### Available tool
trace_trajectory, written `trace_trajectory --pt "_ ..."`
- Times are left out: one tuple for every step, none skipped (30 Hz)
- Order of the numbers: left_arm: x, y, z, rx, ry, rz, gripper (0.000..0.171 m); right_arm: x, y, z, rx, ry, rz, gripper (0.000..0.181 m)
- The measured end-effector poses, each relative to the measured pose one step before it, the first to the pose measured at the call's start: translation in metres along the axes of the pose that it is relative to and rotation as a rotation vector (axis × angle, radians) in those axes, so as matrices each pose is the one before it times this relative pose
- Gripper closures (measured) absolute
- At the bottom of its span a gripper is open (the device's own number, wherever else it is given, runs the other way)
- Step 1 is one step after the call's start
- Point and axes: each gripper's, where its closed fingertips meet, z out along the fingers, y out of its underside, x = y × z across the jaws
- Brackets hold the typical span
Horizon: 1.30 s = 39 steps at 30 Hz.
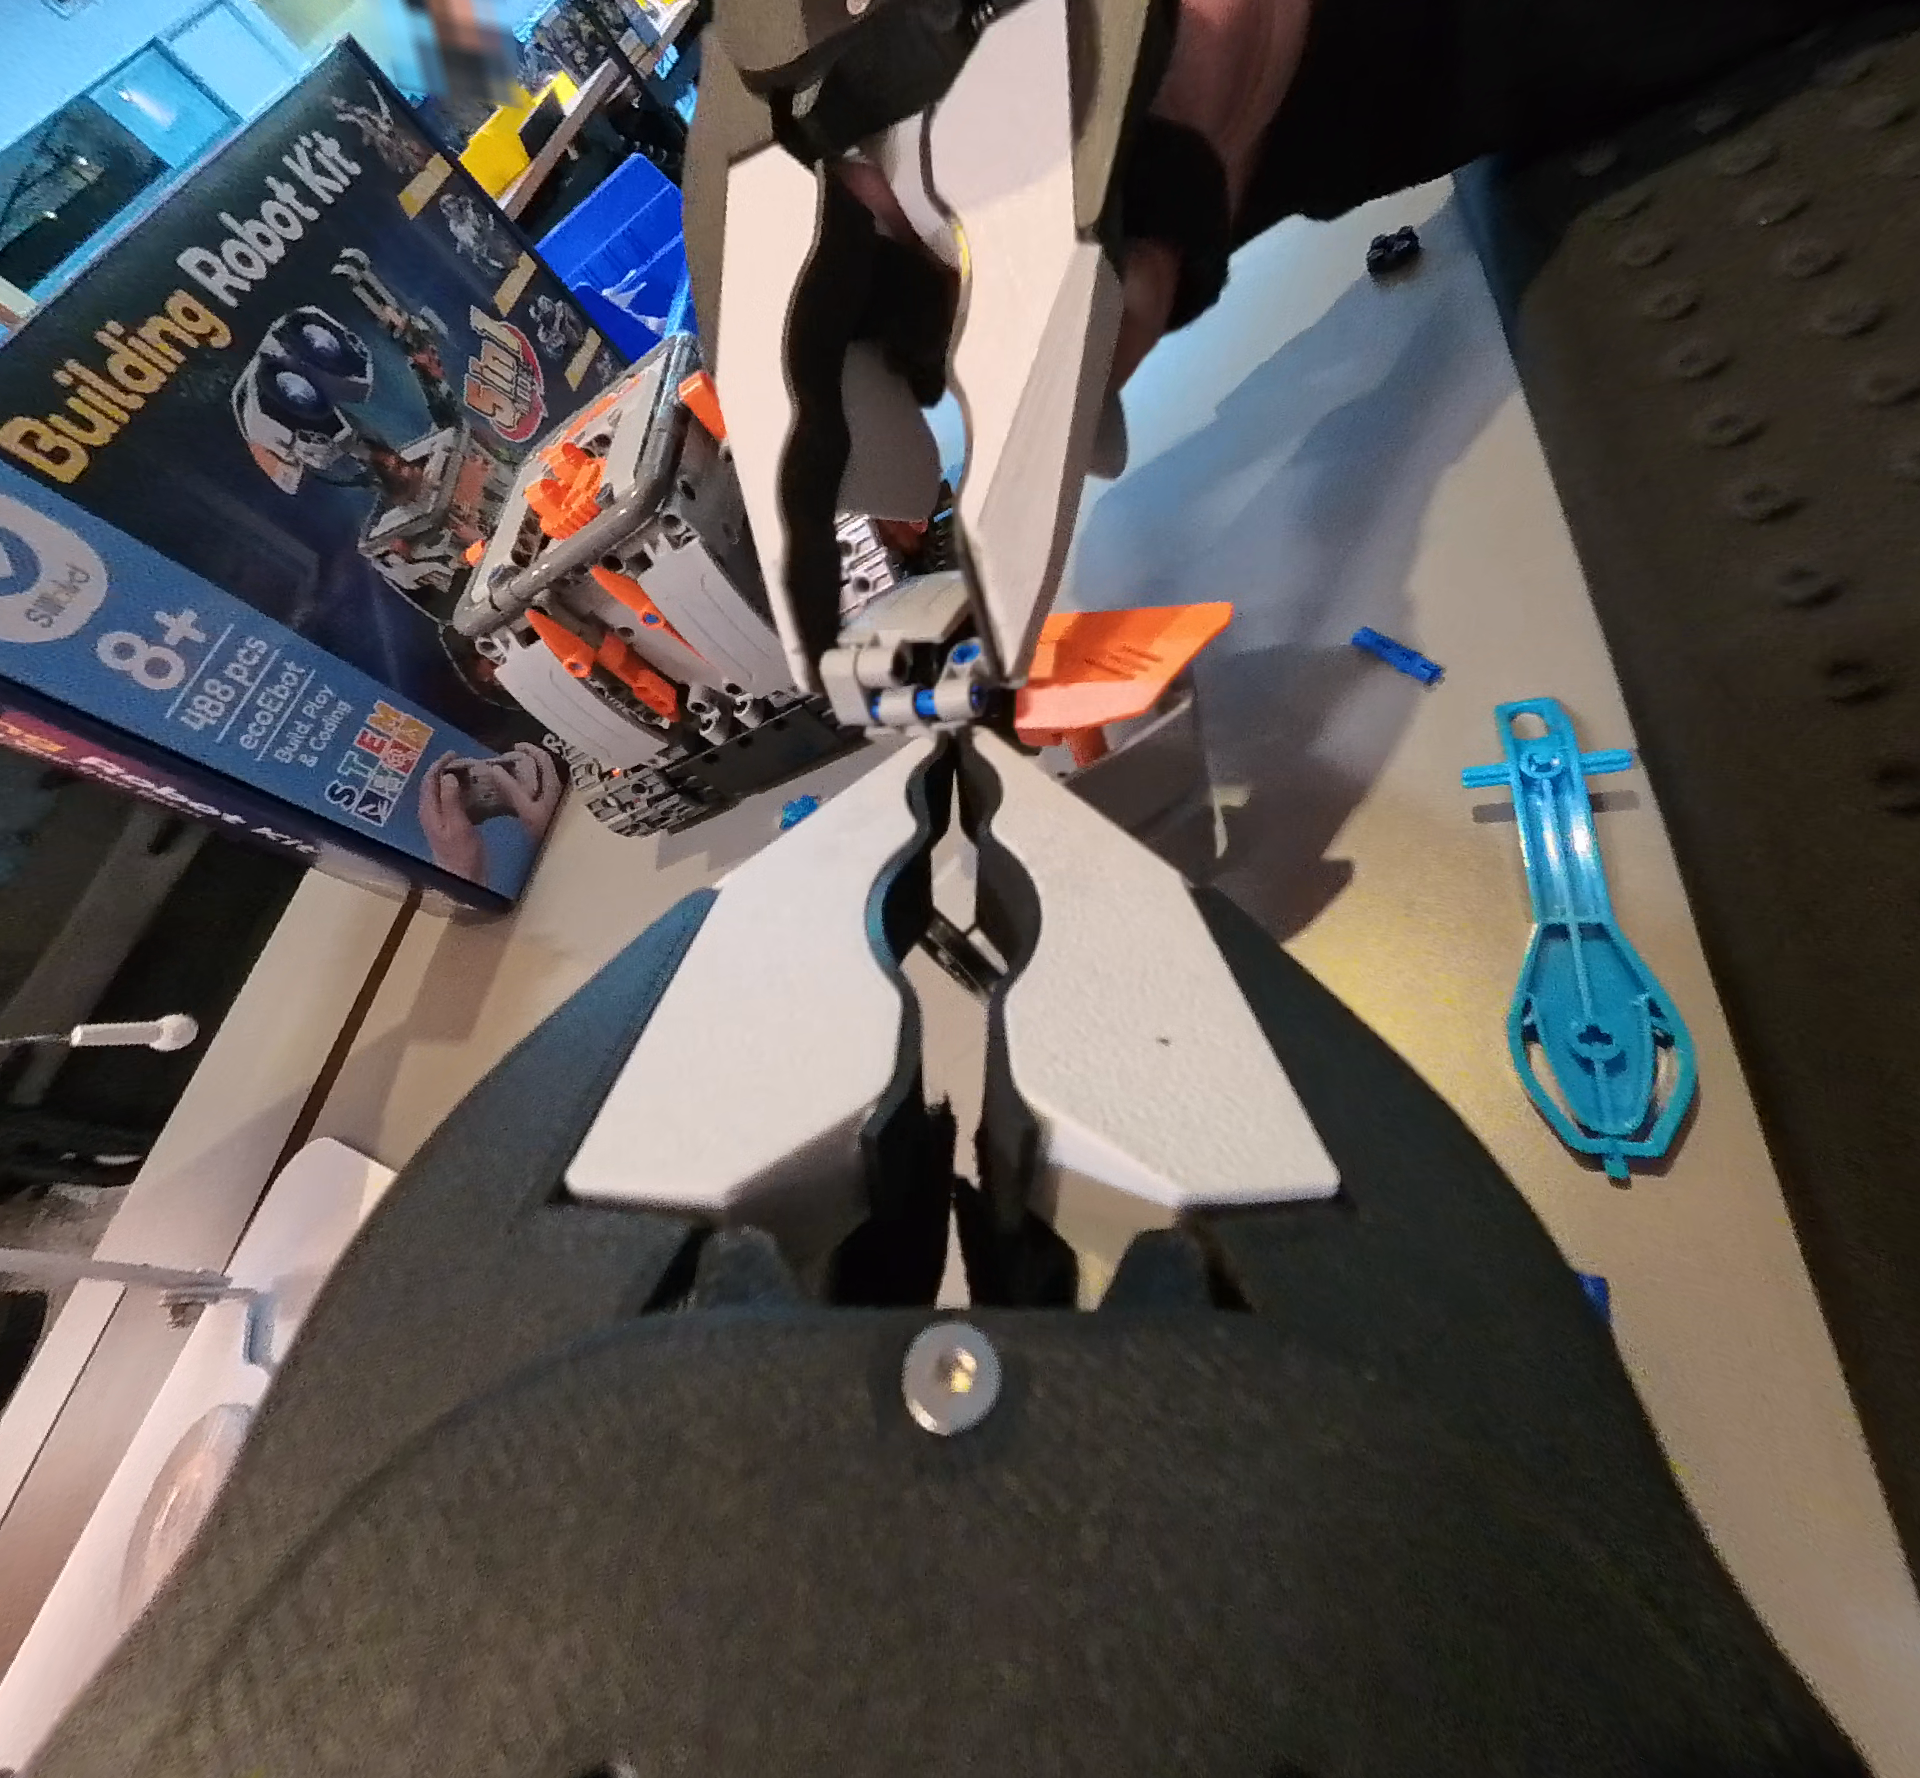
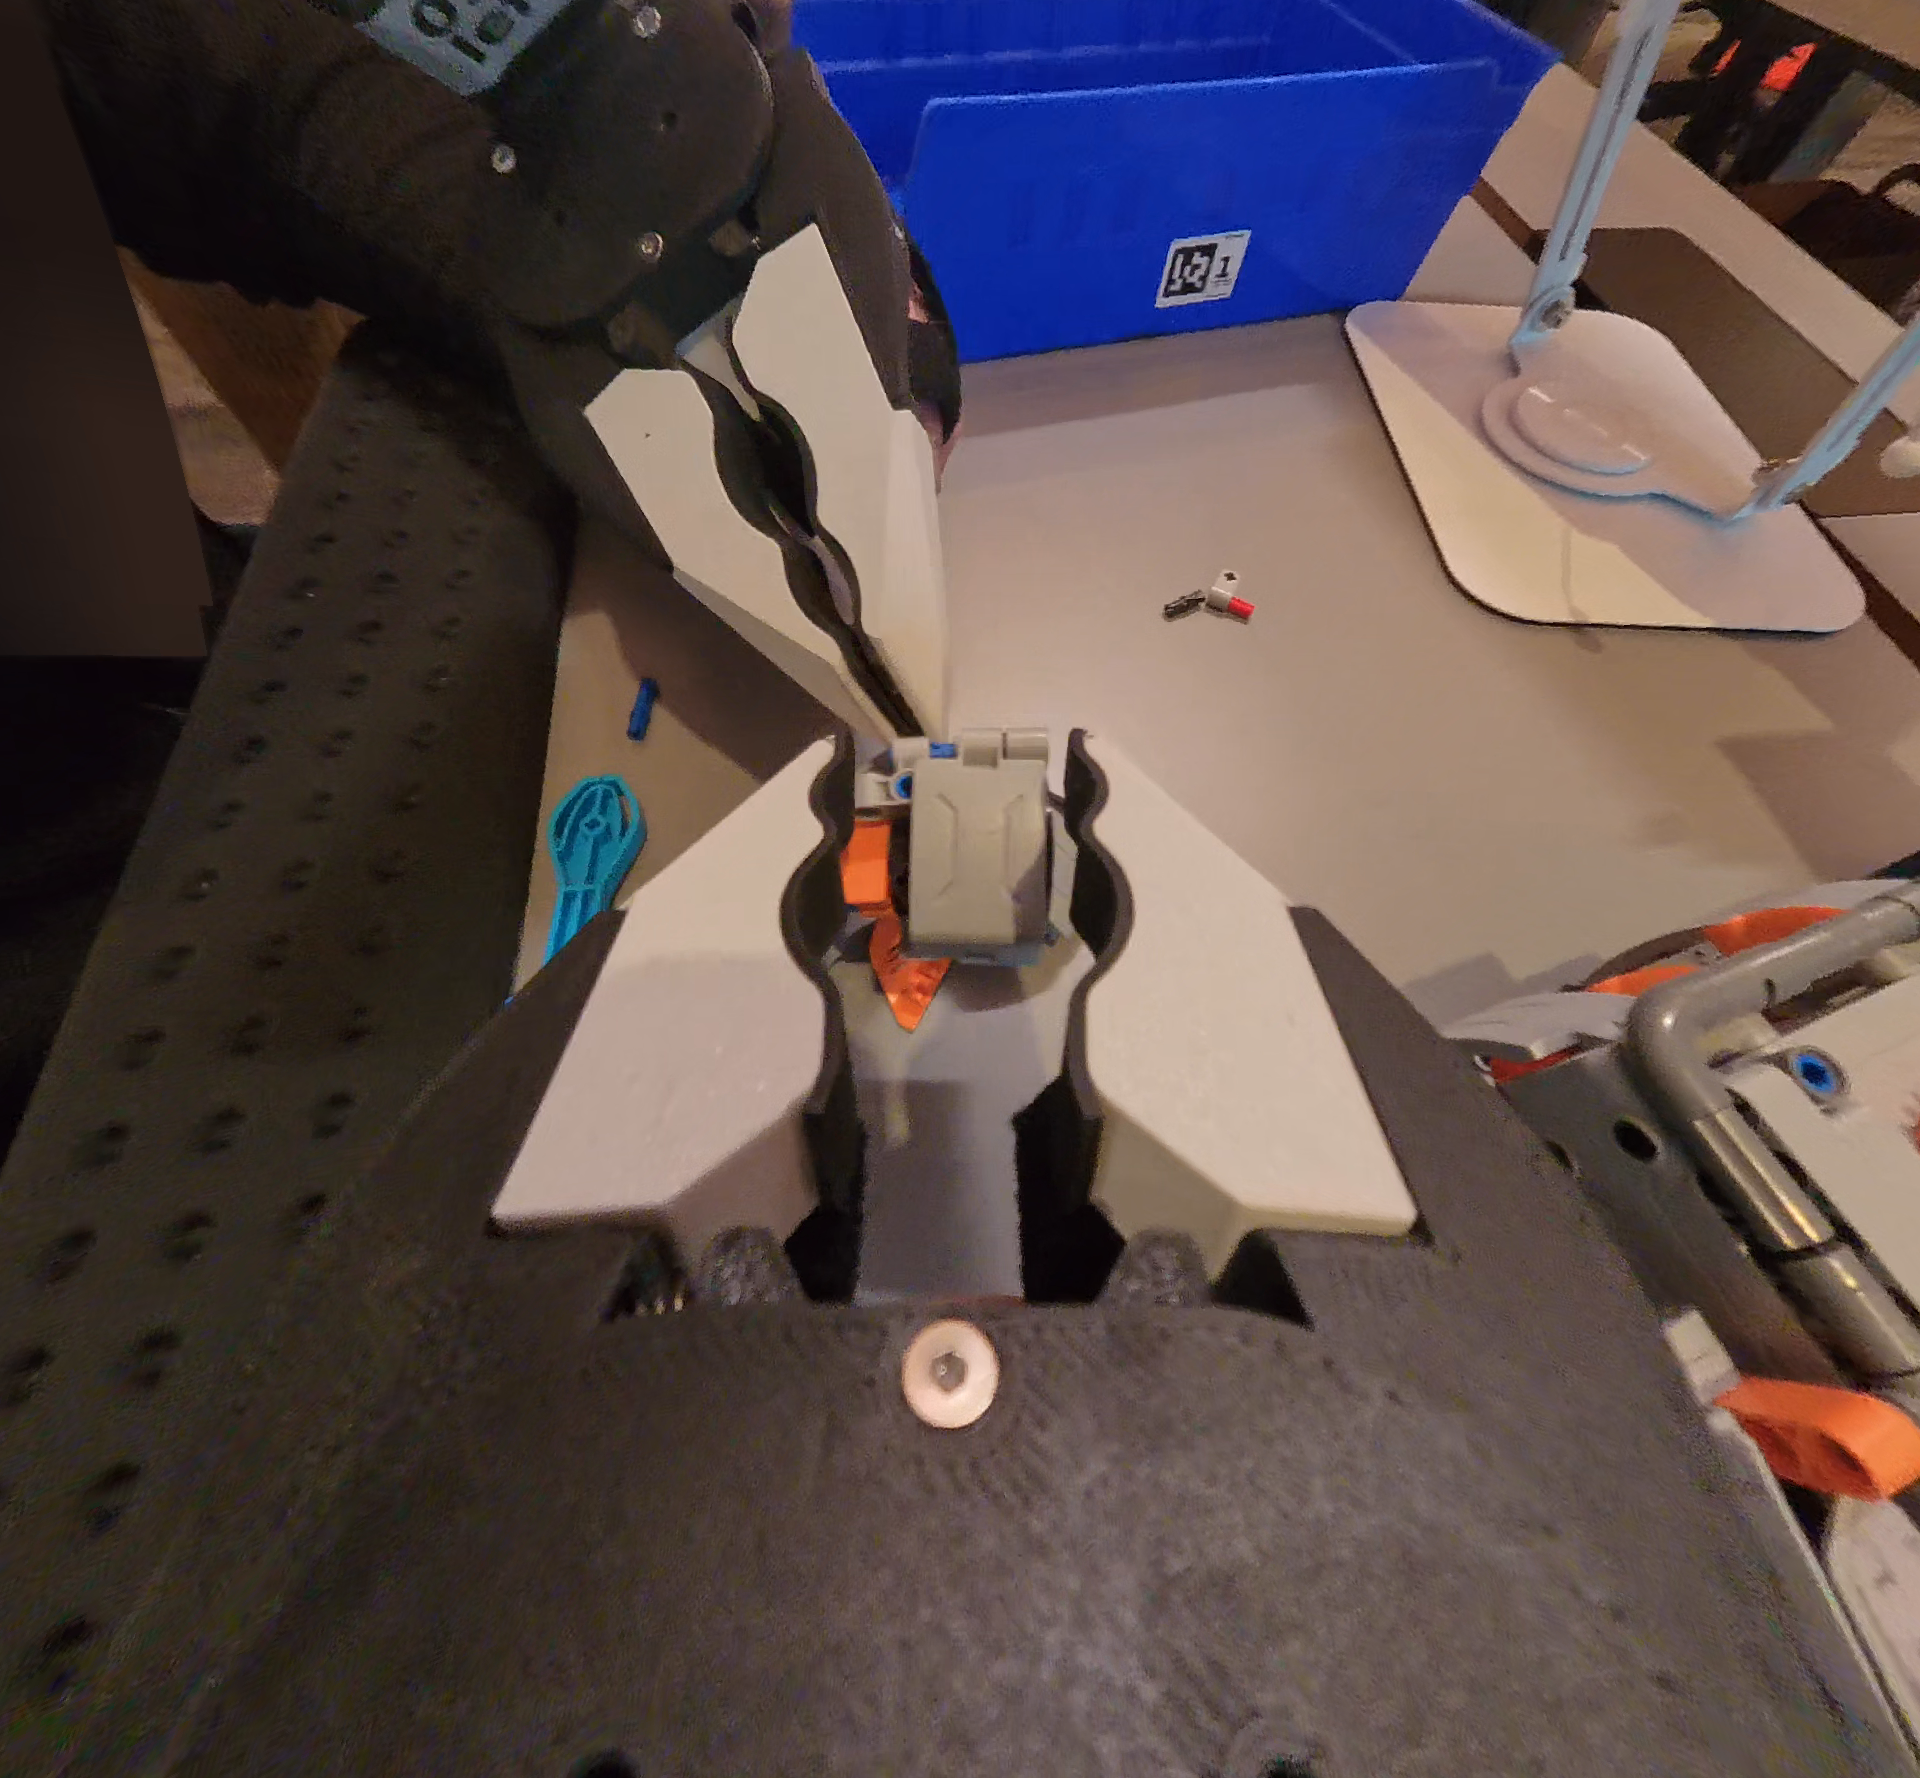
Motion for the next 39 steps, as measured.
trace_trajectory --pt "0.00107 -0.00050 0.00107 0.00061 0.0043 0.0035 0.171 -0.00212 0.00045 0.00157 -0.0063 0.0004 -0.0181 0.149" --pt "0.00069 0.00062 0.00094 -0.00378 -0.0002 0.0089 0.171 -0.00190 0.00217 0.00217 -0.0164 -0.0040 -0.0087 0.152" --pt "-0.00004 0.00086 0.00033 -0.00419 -0.0043 0.0074 0.171 -0.00023 0.00129 0.00109 -0.0096 0.0011 -0.0019 0.151" --pt "-0.00068 -0.00039 -0.00019 0.00335 -0.0019 -0.0025 0.171 0.00021 0.00021 -0.00032 -0.0028 0.0030 -0.0008 0.151" --pt "-0.00066 -0.00114 -0.00050 0.00727 0.0019 -0.0101 0.171 -0.00008 0.00028 -0.00023 -0.0037 -0.0001 0.0010 0.151" --pt "-0.00128 -0.00063 -0.00046 0.00533 -0.0034 -0.0078 0.168 -0.00011 -0.00002 -0.00012 0.0005 0.0002 -0.0019 0.151" --pt "-0.00177 0.00066 -0.00008 -0.00193 -0.0069 -0.0060 0.161 -0.00028 0.00024 -0.00001 -0.0007 -0.0004 -0.0051 0.151" --pt "-0.00112 0.00030 0.00004 0.00236 0.0016 -0.0136 0.153 -0.00040 -0.00006 -0.00027 0.0003 -0.0011 -0.0052 0.152" --pt "-0.00116 0.00023 0.00044 0.00540 0.0041 -0.0224 0.148 -0.00007 0.00008 -0.00020 0.0001 -0.0004 -0.0026 0.152" --pt "-0.00221 0.00167 0.00129 -0.00377 0.0025 -0.0290 0.144 -0.00035 0.00026 -0.00016 -0.0008 -0.0021 -0.0033 0.152" --pt "-0.00135 0.00176 0.00155 -0.00431 0.0082 -0.0288 0.141 -0.00114 0.00020 -0.00017 -0.0018 -0.0024 -0.0117 0.152" --pt "0.00074 -0.00023 0.00059 0.00958 0.0177 -0.0208 0.142 -0.00105 0.00011 0.00010 -0.0035 -0.0010 -0.0093 0.151" --pt "0.00108 0.00027 0.00056 0.00425 0.0145 -0.0093 0.144 -0.00113 0.00083 0.00072 -0.0062 -0.0042 -0.0029 0.149" --pt "-0.00006 0.00123 0.00069 -0.00585 0.0033 -0.0015 0.147 -0.00091 0.00099 0.00062 -0.0063 -0.0031 -0.0058 0.147" --pt "0.00195 -0.00040 0.00043 0.00218 0.0134 -0.0022 0.150 -0.00087 0.00010 -0.00009 -0.0013 -0.0037 -0.0040 0.147" --pt "0.00229 -0.00094 0.00026 0.00565 0.0173 -0.0115 0.154 -0.00039 0.00058 0.00011 -0.0031 -0.0029 -0.0018 0.145" --pt "0.00054 -0.00003 0.00046 0.00230 0.0060 -0.0063 0.155 -0.00027 0.00061 0.00021 -0.0004 -0.0032 -0.0024 0.144" --pt "0.00040 0.00079 0.00035 -0.00226 0.0028 0.0041 0.158 -0.00053 0.00044 0.00008 -0.0006 -0.0039 -0.0039 0.143" --pt "0.00130 -0.00048 0.00010 0.00399 0.0081 0.0015 0.162 -0.00023 0.00016 -0.00004 -0.0019 -0.0004 -0.0036 0.143" --pt "0.00096 -0.00025 0.00025 0.00053 0.0072 -0.0044 0.164 -0.00007 0.00027 0.00009 -0.0041 0.0018 -0.0044 0.143" --pt "0.00042 0.00025 0.00029 0.00008 0.0052 -0.0009 0.164 -0.00077 0.00041 -0.00008 -0.0052 -0.0016 -0.0062 0.143" --pt "-0.00036 -0.00030 -0.00009 0.00412 -0.0004 0.0005 0.164 -0.00064 0.00019 -0.00033 -0.0018 -0.0031 -0.0029 0.143" --pt "0.00000 -0.00058 -0.00012 0.00469 0.0040 -0.0047 0.164 -0.00072 0.00001 -0.00029 -0.0003 -0.0039 -0.0042 0.143" --pt "0.00106 0.00037 0.00060 -0.00109 0.0111 -0.0076 0.162 -0.00116 0.00029 -0.00013 -0.0030 -0.0044 -0.0103 0.144" --pt "-0.00006 0.00039 0.00077 -0.00110 -0.0007 -0.0015 0.161 -0.00100 0.00063 -0.00010 -0.0053 -0.0037 -0.0094 0.150" --pt "0.00038 0.00012 0.00060 -0.00147 0.0022 0.0037 0.161 -0.00054 0.00078 0.00027 -0.0074 0.0011 -0.0096 0.150" --pt "0.00186 0.00014 0.00093 -0.00306 0.0112 0.0008 0.164 -0.00015 0.00035 0.00018 -0.0065 0.0057 -0.0155 0.151" --pt "0.00156 0.00030 0.00096 -0.00114 0.0041 0.0069 0.169 0.00046 0.00053 0.00033 -0.0060 0.0062 -0.0075 0.151" --pt "0.00128 0.00090 0.00104 -0.00620 0.0010 0.0135 0.170 -0.00026 0.00093 0.00065 -0.0054 -0.0014 0.0004 0.151" --pt "0.00062 0.00067 0.00109 -0.00523 -0.0019 0.0070 0.171 -0.00058 0.00068 0.00069 -0.0044 0.0007 -0.0070 0.152" --pt "0.00091 0.00061 0.00104 -0.00457 0.0031 0.0007 0.171 -0.00043 0.00051 0.00077 -0.0064 0.0024 -0.0089 0.154" --pt "-0.00009 0.00050 0.00057 -0.00110 -0.0015 0.0002 0.171 0.00004 0.00038 0.00041 -0.0033 0.0022 -0.0050 0.154" --pt "-0.00046 -0.00016 -0.00010 0.00033 -0.0027 -0.0010 0.171 0.00027 -0.00023 0.00002 0.0037 0.0011 -0.0011 0.154" --pt "-0.00003 -0.00061 -0.00034 -0.00043 -0.0022 -0.0003 0.171 0.00006 -0.00031 -0.00007 0.0018 0.0011 -0.0024 0.154" --pt "0.00091 0.00024 0.00010 -0.00676 -0.0022 0.0093 0.171 -0.00081 0.00021 0.00045 -0.0029 -0.0031 -0.0022 0.154" --pt "0.00098 0.00049 0.00020 -0.00582 -0.0067 0.0164 0.171 -0.00071 0.00024 0.00053 -0.0026 -0.0022 -0.0019 0.155" --pt "-0.00042 -0.00074 -0.00026 -0.00332 -0.0110 0.0107 0.171 -0.00004 -0.00027 0.00006 0.0014 0.0014 -0.0024 0.155" --pt "0.00019 -0.00015 0.00005 -0.00795 0.0002 0.0048 0.171 0.00017 -0.00003 -0.00025 0.0002 0.0003 0.0016 0.155" --pt "0.00089 -0.00092 -0.00010 0.00336 0.0024 -0.0004 0.171 -0.00024 0.00017 -0.00029 -0.0009 -0.0022 0.0003 0.156"
